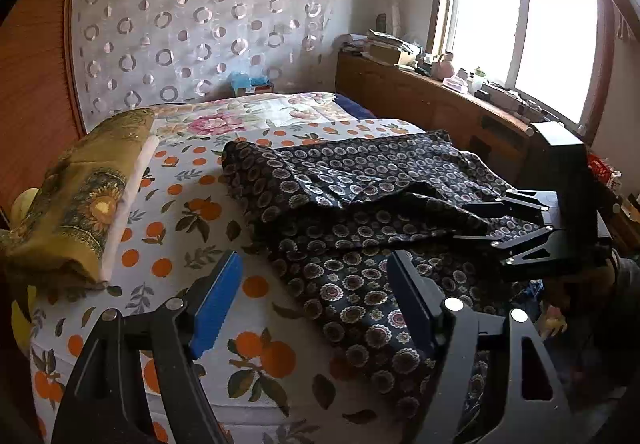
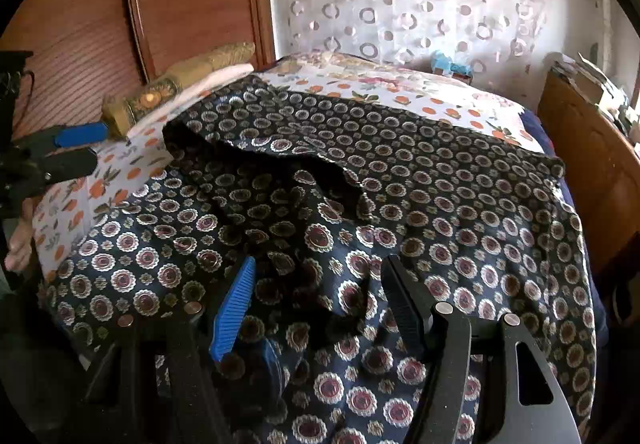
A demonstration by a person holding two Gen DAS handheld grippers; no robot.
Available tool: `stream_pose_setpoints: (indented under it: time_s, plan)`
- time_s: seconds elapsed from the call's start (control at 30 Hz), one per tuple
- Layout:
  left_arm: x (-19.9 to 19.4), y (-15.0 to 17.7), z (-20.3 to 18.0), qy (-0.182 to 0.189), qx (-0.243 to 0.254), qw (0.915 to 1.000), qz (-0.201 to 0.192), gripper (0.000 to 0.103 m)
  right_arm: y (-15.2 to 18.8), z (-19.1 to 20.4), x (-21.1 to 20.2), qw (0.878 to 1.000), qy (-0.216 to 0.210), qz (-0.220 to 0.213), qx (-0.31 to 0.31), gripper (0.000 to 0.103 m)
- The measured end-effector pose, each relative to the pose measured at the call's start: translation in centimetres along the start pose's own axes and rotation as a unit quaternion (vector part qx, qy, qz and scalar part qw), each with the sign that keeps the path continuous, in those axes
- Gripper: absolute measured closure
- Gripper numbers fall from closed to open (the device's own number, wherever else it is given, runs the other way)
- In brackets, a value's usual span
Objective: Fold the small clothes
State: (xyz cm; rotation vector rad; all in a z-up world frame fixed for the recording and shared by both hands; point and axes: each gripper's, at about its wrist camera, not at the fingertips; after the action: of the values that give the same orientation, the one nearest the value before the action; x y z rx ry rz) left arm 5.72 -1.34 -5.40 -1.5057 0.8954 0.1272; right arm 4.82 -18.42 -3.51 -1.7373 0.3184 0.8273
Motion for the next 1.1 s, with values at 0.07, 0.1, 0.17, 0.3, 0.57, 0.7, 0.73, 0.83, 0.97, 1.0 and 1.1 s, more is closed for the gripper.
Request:
stream_pose_setpoints:
  time_s: [0.07, 0.1, 0.17, 0.3, 0.57, 0.7, 0.73, 0.83, 0.97, 1.0, 1.1]
  plan:
    - [-0.1, 0.0, 0.0, -0.002, 0.001, 1.0000, -0.001, 0.027, -0.3, 0.1, 0.5, 1.000, 0.001, 0.004, -0.003, 0.036]
    - [-0.1, 0.0, 0.1, -0.002, 0.002, 1.0000, -0.001, 0.027, -0.3, 0.1, 0.8, 1.000, 0.003, 0.007, -0.004, 0.036]
    - [0.0, 0.1, 0.1, -0.003, 0.002, 1.0000, -0.001, 0.027, -0.4, 0.2, 1.1, 1.000, 0.004, 0.011, -0.006, 0.037]
    - [0.0, 0.1, 0.3, -0.007, 0.001, 1.0000, 0.000, 0.027, -0.3, 0.9, 1.4, 1.000, -0.003, 0.005, -0.027, 0.097]
    - [0.0, 0.1, 0.3, -0.007, 0.000, 1.0000, 0.000, 0.027, -0.8, 1.0, -2.0, 0.997, -0.007, -0.074, -0.012, 0.100]
    - [-0.4, -0.1, 0.3, -0.016, -0.006, 0.9997, -0.018, 0.027, -0.5, 0.4, -3.1, 0.997, -0.004, -0.082, -0.008, 0.101]
    - [-0.5, -0.2, 0.4, -0.015, -0.009, 0.9996, -0.023, 0.027, -0.2, 0.0, -3.4, 0.997, -0.003, -0.083, -0.005, 0.101]
    - [-0.7, -0.4, 0.4, -0.015, -0.012, 0.9994, -0.029, 0.027, 0.4, -0.8, -4.4, 0.996, 0.014, -0.090, 0.006, 0.101]
    - [-0.8, -0.5, 0.2, -0.014, -0.011, 0.9994, -0.031, 0.027, 1.8, -2.8, -6.0, 0.994, 0.042, -0.095, 0.026, 0.101]
    - [-0.7, -0.5, 0.1, -0.012, -0.010, 0.9994, -0.031, 0.027, 2.3, -3.4, -6.5, 0.994, 0.050, -0.094, 0.033, 0.101]
    - [-0.5, -0.5, -0.3, -0.008, -0.007, 0.9995, -0.030, 0.027, 3.8, -4.8, -7.3, 0.992, 0.069, -0.088, 0.051, 0.101]
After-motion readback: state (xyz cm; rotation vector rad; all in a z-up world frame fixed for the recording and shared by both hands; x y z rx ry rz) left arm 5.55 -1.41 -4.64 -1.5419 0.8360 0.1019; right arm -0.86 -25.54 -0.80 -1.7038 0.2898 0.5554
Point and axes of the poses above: each gripper's, at about its wrist camera, not at the fingertips, and x roughly the way its jaws point, z to its left, y to its underside, and after that the axes turned 8 degrees about y, right-handed
